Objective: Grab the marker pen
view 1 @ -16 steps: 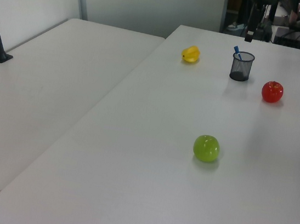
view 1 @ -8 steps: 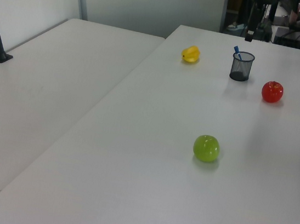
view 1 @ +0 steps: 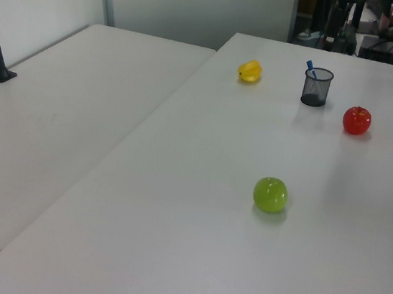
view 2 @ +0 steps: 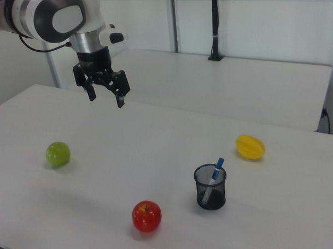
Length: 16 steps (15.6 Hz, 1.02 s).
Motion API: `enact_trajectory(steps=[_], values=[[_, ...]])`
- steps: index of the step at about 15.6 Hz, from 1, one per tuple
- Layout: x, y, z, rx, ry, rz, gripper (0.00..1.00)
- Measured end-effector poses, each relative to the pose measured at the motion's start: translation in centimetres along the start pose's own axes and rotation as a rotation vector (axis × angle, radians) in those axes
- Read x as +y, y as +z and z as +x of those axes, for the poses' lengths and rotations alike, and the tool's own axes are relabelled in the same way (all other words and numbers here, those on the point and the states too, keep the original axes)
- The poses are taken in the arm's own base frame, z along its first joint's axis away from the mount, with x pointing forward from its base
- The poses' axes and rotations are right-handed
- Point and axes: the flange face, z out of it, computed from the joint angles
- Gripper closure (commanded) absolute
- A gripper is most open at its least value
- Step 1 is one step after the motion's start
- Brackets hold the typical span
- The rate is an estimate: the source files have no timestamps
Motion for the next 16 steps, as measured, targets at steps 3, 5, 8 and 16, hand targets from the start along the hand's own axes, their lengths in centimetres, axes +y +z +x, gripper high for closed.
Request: enact_trajectory(steps=[3, 5, 8, 16], values=[[2.6, -0.9, -0.1, 0.041, 0.045, -0.012, 0.00], [4.9, -1.8, 0.0, 0.095, 0.080, -0.047, 0.00], [8.0, -2.9, 0.1, 0.181, 0.134, -0.126, 0.00], [15.8, 0.1, 1.4, 0.311, 0.243, -0.210, 0.13]])
